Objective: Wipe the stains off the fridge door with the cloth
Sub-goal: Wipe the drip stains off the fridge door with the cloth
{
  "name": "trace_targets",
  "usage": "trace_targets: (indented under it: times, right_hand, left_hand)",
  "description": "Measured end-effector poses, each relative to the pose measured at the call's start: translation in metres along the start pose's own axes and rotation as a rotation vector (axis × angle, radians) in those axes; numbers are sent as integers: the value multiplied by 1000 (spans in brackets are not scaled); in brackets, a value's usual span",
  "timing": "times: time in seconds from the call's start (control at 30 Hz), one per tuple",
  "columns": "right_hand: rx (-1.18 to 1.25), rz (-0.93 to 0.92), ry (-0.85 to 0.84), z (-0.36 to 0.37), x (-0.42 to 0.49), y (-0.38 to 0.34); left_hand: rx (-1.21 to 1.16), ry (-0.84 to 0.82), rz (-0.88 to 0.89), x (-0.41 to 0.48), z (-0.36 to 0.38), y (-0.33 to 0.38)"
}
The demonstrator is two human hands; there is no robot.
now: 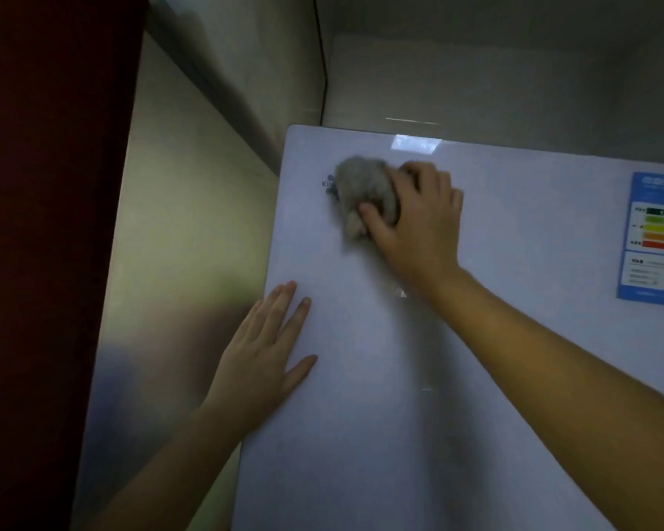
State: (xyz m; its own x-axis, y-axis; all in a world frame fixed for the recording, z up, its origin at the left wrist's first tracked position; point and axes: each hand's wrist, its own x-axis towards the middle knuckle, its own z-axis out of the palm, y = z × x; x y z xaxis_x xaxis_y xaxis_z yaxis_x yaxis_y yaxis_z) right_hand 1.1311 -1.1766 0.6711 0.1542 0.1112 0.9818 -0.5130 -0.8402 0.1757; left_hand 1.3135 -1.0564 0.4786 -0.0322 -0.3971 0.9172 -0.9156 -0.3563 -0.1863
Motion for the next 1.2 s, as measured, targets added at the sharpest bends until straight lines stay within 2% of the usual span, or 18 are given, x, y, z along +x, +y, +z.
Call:
trace_targets:
  times: [0.07, 0.13, 0.3, 0.43, 0.5, 0.67, 0.73, 0.9, 1.07, 1.2]
  right_hand:
    - [8, 113, 53, 4, 35, -4]
    - [2, 117, 45, 14, 46, -19]
    - [3, -203, -90, 43, -20, -71]
    - [3, -272, -58, 35, -26, -54]
    - [-33, -226, -50, 19, -10, -24]
    - [-48, 137, 105, -34, 15, 83]
    - [-35, 163, 104, -42, 9, 99]
    - [-42, 26, 47, -19, -33, 63]
    - [20, -394, -132, 13, -125, -3]
    - [22, -477, -165, 9, -139, -4]
  left_hand:
    - [-15, 8, -6, 0, 2, 2]
    - [-20, 23, -12, 0, 2, 4]
    - [-11, 33, -16, -2, -1, 8]
    - [-4, 29, -13, -6, 1, 8]
    - [-5, 36, -4, -6, 4, 7]
    - [-25, 98, 7, -6, 11, 7]
    - [-27, 111, 0, -6, 13, 8]
    - [-29, 102, -13, -5, 11, 12]
    - [-36, 84, -16, -7, 9, 11]
    - [-50, 77, -7, -11, 12, 11]
